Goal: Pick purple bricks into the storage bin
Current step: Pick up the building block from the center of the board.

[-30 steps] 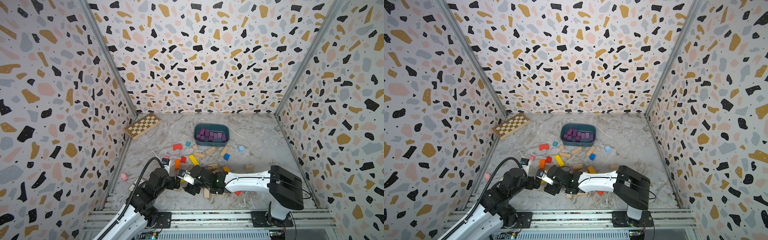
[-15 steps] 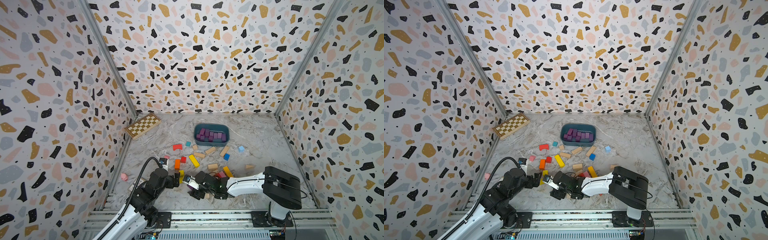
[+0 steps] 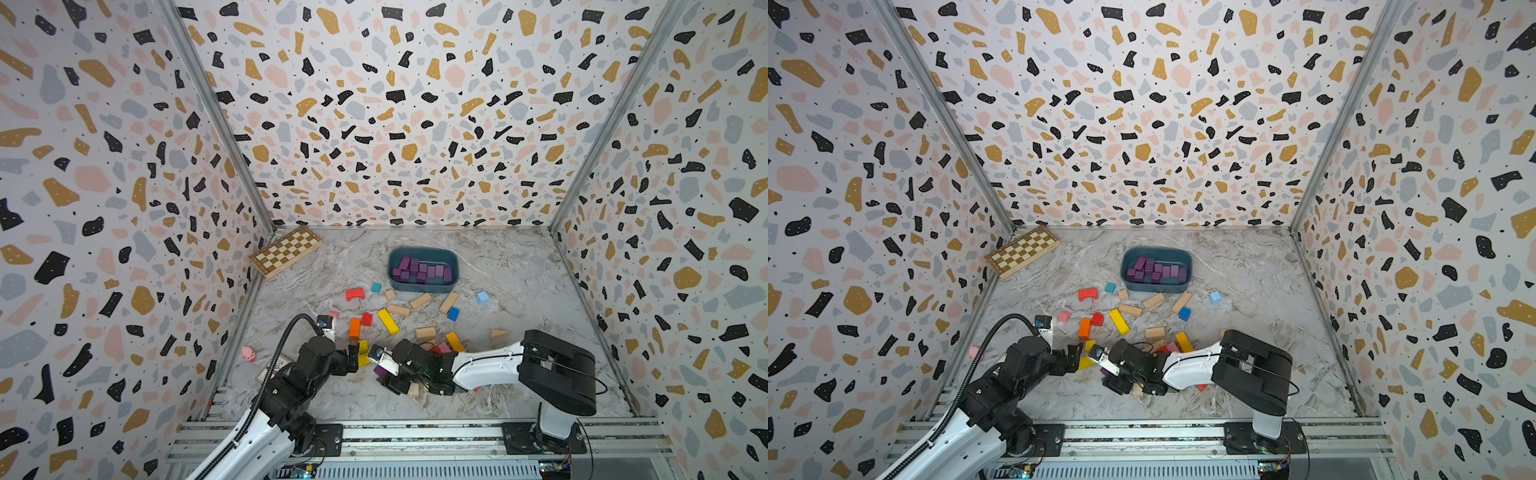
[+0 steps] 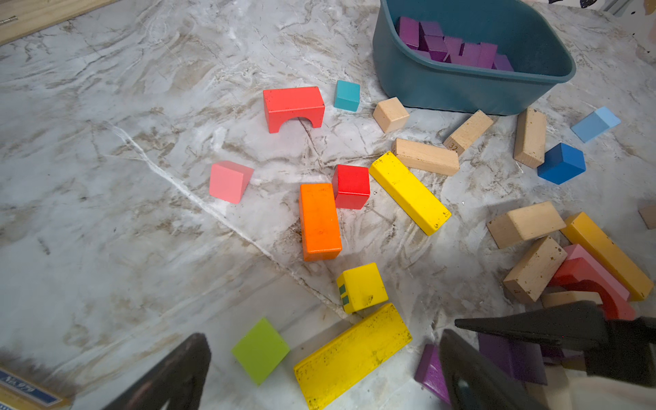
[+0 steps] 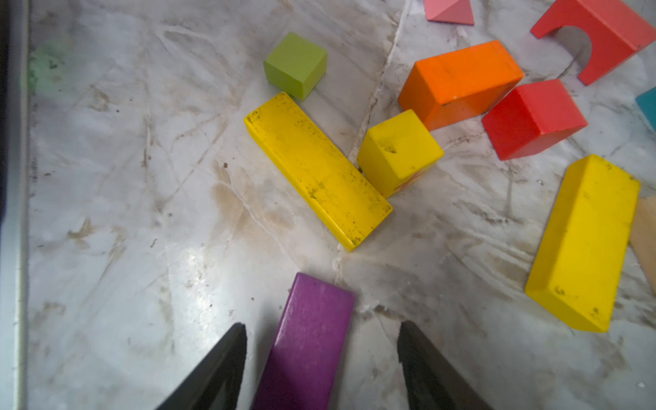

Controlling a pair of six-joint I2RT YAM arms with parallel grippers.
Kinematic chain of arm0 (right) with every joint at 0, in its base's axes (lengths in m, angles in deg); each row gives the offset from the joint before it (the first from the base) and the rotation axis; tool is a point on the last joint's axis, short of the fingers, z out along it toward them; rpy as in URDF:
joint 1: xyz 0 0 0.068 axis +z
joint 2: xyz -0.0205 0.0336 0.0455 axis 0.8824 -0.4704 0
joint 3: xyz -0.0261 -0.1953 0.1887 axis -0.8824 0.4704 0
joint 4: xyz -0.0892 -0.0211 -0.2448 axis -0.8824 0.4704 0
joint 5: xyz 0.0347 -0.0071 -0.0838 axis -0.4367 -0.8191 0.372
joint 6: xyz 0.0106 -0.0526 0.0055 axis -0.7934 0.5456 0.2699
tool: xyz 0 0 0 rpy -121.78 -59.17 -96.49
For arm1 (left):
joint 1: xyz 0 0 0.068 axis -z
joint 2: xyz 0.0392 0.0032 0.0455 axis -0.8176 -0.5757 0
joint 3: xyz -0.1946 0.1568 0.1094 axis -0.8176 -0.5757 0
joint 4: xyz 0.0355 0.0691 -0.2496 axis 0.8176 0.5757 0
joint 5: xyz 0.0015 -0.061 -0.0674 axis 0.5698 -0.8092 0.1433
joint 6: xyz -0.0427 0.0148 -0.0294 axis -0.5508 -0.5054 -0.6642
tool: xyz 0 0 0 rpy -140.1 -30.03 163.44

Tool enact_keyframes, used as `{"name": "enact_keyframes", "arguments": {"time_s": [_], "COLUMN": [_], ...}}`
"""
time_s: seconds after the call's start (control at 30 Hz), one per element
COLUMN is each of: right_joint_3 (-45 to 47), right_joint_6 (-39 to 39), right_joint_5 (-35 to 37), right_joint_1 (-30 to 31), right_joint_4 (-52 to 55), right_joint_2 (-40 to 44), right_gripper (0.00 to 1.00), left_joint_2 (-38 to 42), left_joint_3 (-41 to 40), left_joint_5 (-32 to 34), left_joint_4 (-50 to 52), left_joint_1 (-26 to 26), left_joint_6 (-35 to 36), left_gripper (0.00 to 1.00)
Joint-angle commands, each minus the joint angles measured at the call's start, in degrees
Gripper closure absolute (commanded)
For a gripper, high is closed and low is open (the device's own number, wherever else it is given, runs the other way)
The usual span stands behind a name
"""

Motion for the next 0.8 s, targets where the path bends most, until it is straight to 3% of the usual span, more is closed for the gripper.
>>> {"name": "enact_keyframes", "arguments": {"time_s": [0.0, 0.27, 0.77], "right_joint_3": [-1.2, -2.6, -6.1], "right_joint_6": [-0.1, 0.2, 3.6], "right_joint_5": [-1.0, -1.4, -0.4], "right_joint_1": [-0.2, -0.2, -2.0], "right_joint_4": [4.3, 7.2, 11.1], "right_joint_2": [-1.1, -2.2, 1.1], "right_gripper": [0.32, 0.41, 0.75], "left_joint_2": [0.2, 0.2, 0.5], "left_joint_3": [0.8, 0.8, 0.7], "left_joint_5": [0.7, 0.7, 0.6], "left_joint_4": [-2.2, -2.3, -2.4], "left_joint_1": [0.1, 0.1, 0.1], "left_joint_6": [-0.3, -0.3, -0.2], "left_gripper": [0.01, 0.01, 0.01]}}
